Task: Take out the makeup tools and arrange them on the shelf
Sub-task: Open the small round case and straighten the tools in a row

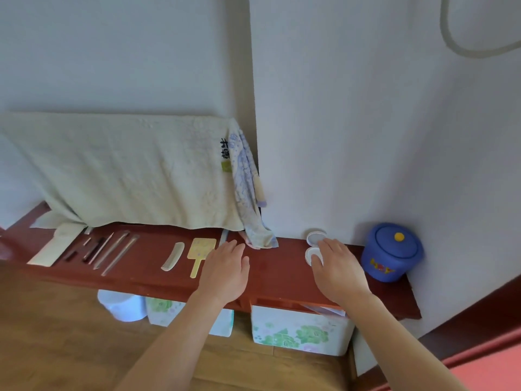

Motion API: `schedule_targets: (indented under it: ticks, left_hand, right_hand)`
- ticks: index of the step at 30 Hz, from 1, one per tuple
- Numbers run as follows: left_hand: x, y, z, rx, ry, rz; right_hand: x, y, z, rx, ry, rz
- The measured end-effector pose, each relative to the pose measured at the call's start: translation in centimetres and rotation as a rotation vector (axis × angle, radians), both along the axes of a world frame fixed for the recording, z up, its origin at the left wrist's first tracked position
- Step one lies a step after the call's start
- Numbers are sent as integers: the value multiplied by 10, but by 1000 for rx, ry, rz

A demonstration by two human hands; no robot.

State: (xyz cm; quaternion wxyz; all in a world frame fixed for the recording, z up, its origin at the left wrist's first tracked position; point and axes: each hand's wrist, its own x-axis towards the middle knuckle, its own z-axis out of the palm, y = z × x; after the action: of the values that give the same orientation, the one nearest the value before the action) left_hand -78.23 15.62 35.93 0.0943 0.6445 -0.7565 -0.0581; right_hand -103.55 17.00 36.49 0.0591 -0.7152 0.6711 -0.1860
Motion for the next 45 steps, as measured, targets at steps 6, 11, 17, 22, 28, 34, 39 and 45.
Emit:
schedule_targets:
  ticks: [6,11,17,22,28,34,39,45]
  left_hand:
    - [66,-1,-7,21,8,-4]
    - [114,7,-9,19,-10,5]
    - [156,11,-10,21,12,88]
    - [183,19,-5,52,9,189]
    - [230,23,-9,57,23,263]
    - [306,19,-17,66,48,253]
    - [375,10,-22,73,41,202]
    - [434,-12,-24,80,44,140]
  right_hand:
    - [65,1,3,40,14,-9]
    - [116,3,0,88,10,22]
    - [161,-7,-1,68,12,106]
    - [192,-20,0,94,31,206]
    - [239,-29,6,91,57,283]
    - [314,-36,0,71,79,305]
    - [389,-34,-6,87,64,269]
    - [444,-40,-10,144,52,201]
